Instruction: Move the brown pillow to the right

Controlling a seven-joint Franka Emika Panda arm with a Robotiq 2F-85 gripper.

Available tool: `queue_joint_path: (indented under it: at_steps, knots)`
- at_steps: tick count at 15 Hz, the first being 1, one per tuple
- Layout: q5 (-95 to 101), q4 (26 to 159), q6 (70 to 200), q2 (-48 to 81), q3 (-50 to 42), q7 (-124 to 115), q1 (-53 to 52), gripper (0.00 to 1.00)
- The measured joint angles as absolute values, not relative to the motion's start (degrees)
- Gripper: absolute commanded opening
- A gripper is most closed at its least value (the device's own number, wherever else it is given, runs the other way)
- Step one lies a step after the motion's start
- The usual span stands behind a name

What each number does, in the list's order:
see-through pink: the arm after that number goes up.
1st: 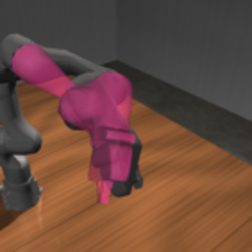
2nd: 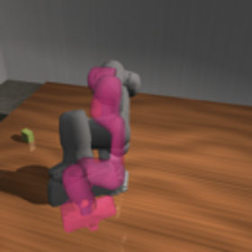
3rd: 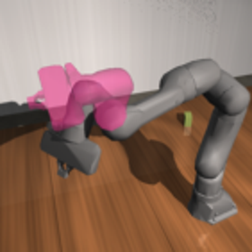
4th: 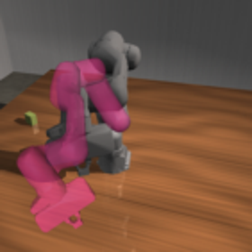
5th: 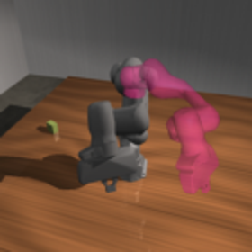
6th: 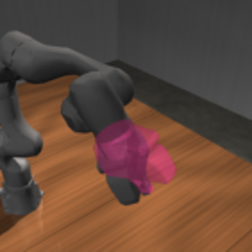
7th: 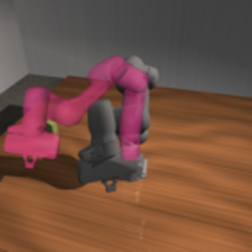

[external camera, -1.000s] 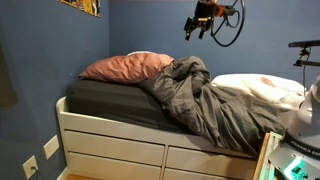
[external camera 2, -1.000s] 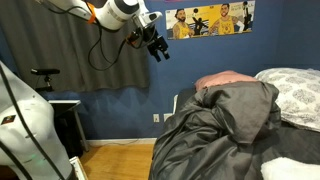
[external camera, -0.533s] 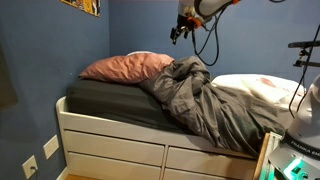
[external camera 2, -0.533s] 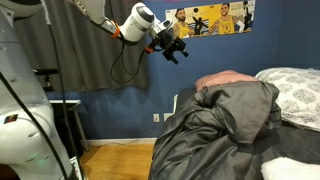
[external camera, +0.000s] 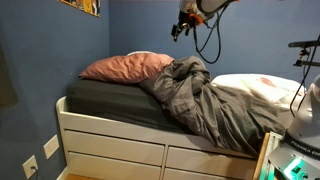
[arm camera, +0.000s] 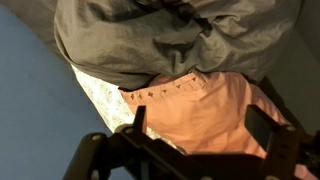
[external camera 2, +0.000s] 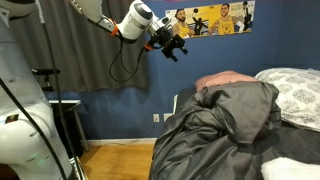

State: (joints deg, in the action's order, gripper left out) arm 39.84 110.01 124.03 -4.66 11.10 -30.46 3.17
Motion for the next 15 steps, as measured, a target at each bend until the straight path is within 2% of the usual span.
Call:
queue_joint_path:
  at_steps: [6,11,15]
  knots:
    - [53.4,108.4,118.2,0.0,10.5,-30.9,0.1,1.00]
    - [62.9,101.2,116.9,12.3,8.8,-25.1,-3.0,1.00]
    - [65.8,93.2,121.9,22.5,6.5,-17.9,-3.9,1.00]
